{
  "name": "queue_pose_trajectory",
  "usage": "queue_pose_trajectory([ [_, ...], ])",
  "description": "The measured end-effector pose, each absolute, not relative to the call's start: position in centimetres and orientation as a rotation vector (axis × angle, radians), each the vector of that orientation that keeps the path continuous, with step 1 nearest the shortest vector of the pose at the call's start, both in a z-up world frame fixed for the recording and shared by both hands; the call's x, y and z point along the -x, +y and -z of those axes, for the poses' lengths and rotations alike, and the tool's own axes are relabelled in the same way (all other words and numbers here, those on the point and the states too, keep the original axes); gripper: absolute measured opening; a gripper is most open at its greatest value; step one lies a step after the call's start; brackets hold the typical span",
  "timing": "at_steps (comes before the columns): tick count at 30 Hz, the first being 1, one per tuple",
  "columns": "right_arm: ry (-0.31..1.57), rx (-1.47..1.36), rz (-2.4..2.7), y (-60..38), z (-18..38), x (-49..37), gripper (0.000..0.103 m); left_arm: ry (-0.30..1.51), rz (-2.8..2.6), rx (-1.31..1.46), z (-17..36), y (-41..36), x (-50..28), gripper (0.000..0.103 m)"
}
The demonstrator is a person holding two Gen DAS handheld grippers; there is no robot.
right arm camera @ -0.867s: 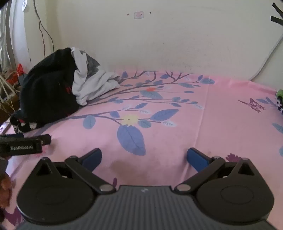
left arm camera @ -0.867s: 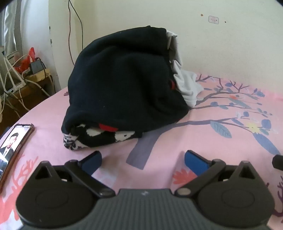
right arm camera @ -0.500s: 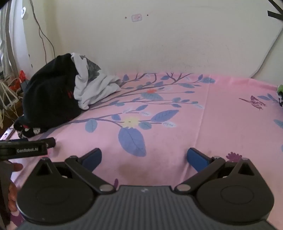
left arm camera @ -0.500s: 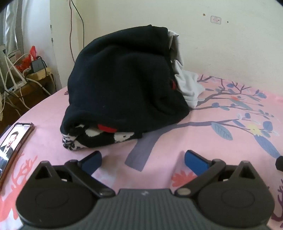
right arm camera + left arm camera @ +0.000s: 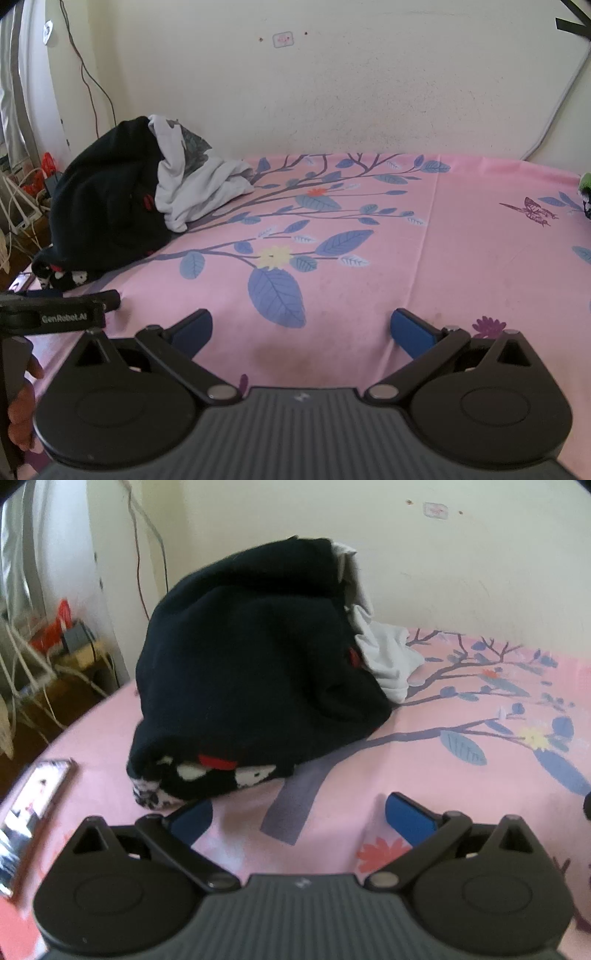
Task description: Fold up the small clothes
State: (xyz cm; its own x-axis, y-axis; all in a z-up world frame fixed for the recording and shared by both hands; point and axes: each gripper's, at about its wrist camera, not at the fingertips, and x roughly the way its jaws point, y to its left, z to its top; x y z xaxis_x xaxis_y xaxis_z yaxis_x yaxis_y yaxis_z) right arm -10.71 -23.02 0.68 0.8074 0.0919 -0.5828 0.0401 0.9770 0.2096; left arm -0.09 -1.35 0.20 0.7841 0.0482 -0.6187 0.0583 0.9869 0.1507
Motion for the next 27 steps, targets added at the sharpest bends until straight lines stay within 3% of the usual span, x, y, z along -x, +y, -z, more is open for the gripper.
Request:
queue_pose_trajectory([
  [27, 0.627, -0.224, -0.034, -23.0, -0.7, 10.7, 0.097, 0.668, -0.025, -0.229, -0.6, -3.8, -0.6, 0.103],
])
